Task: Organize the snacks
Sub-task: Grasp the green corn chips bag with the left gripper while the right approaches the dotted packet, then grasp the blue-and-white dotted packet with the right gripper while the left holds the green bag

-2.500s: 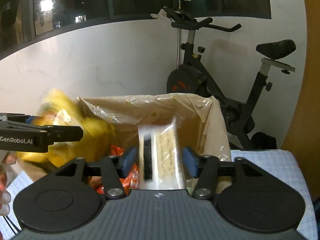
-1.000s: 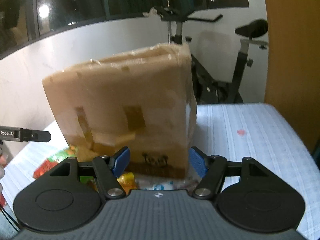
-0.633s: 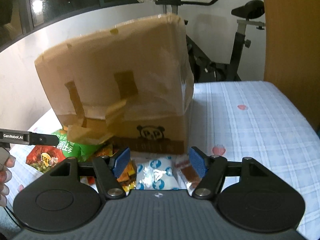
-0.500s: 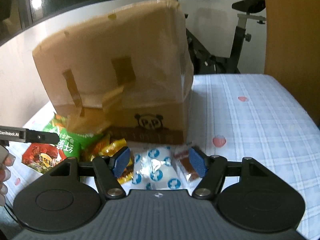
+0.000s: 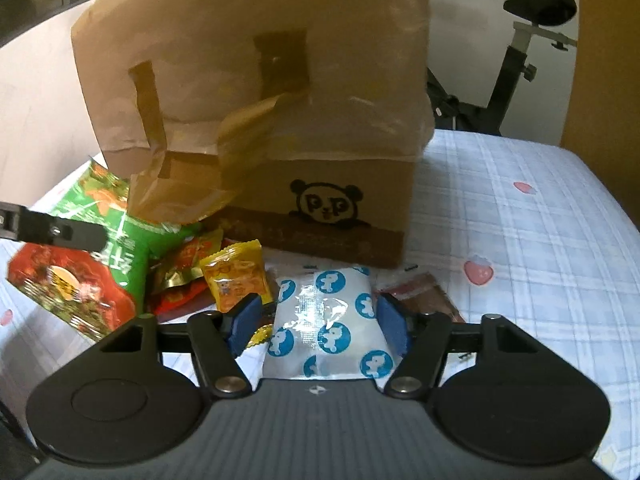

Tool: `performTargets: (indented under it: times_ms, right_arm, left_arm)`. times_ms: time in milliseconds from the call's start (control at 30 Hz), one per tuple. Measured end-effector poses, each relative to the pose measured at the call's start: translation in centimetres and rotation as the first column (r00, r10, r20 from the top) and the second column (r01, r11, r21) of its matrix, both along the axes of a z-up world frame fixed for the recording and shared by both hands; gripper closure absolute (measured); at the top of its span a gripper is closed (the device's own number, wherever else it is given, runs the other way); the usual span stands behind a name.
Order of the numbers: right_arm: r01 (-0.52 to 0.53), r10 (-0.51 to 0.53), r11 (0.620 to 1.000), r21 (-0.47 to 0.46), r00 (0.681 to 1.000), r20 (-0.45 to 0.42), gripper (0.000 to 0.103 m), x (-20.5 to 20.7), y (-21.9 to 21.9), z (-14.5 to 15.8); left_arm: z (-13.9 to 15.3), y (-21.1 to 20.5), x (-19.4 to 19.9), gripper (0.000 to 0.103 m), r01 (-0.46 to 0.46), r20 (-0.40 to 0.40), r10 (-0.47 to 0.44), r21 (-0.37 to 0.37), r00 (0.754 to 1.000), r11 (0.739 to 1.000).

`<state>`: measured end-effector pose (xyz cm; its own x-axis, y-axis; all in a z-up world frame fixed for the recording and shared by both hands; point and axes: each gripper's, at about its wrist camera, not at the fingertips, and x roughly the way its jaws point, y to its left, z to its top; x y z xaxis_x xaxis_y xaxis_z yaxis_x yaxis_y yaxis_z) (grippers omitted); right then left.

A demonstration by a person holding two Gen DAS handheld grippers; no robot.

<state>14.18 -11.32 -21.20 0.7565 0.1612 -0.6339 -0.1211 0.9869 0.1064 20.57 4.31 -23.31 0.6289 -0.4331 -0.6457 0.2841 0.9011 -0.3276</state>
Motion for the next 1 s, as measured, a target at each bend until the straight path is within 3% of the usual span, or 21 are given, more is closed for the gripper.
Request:
performTargets:
  times_ms: [133,500,1000]
  right_arm:
    - [0.009,-0.009,1.000,0.014,1.000,0.022,0.051,-0.3,-0.3,-0.3]
    - [0.008,-0.008,1.000,0.008,0.997,0.077,0.051,-1.1,-0.2,-1.0]
    - [0.011,-0.010,1.000,-0.006,0.995,0.096,0.051,-1.6,0.0,-1.1]
  left_arm:
    - [1.1,0.8,-1.7,0.039,-0.017,0.029,0.017,0.003,0.999,1.000]
    - [1.6,2.1,-3.9,0.039,-0.103,0.049,0.102,0.016,0.994,0.995]
    - [1.0,2.0,-4.9,0.037,-0.090,0.065,0.086,0.063,0.994,0.994]
